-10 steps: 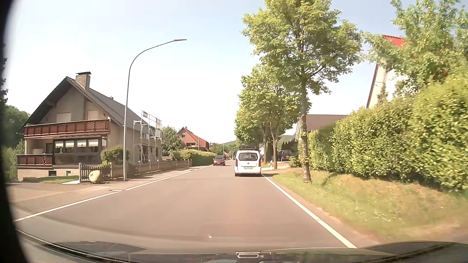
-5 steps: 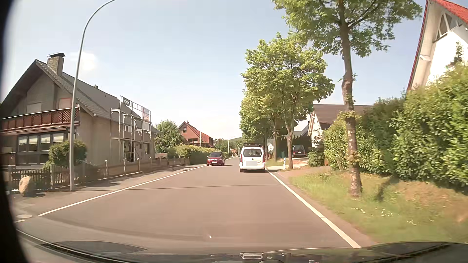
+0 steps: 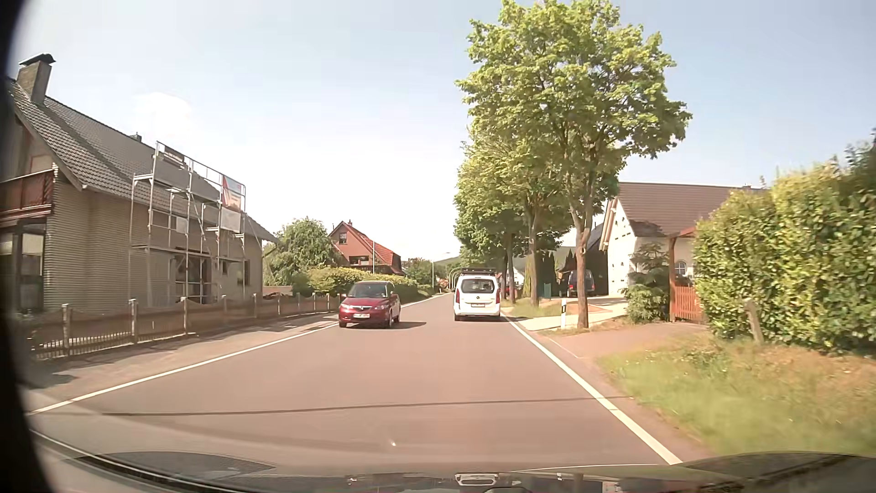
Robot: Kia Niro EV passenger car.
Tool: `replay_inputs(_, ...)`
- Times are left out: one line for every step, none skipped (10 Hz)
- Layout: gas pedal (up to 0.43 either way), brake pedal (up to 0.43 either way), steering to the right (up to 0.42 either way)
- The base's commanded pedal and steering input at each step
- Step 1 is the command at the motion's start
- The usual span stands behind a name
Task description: Follow the waypoints while adhering to traffic rules and regulations
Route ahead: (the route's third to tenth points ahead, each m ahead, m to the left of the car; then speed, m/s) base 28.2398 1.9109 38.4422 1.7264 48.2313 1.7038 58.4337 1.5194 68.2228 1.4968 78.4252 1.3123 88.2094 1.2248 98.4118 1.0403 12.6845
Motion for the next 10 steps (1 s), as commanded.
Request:
replay_inputs(0.228,0.0,-0.003)
replay_inputs(0.24,0.0,-0.003)
replay_inputs(0.24,0.0,-0.002)
replay_inputs(0.24,0.0,-0.002)
replay_inputs(0.24,0.0,-0.001)
replay_inputs(0.24,0.0,0.0)
replay_inputs(0.24,0.0,0.0)
replay_inputs(0.24,0.0,0.001)
replay_inputs(0.24,0.0,0.004)
replay_inputs(0.24,0.0,0.004)
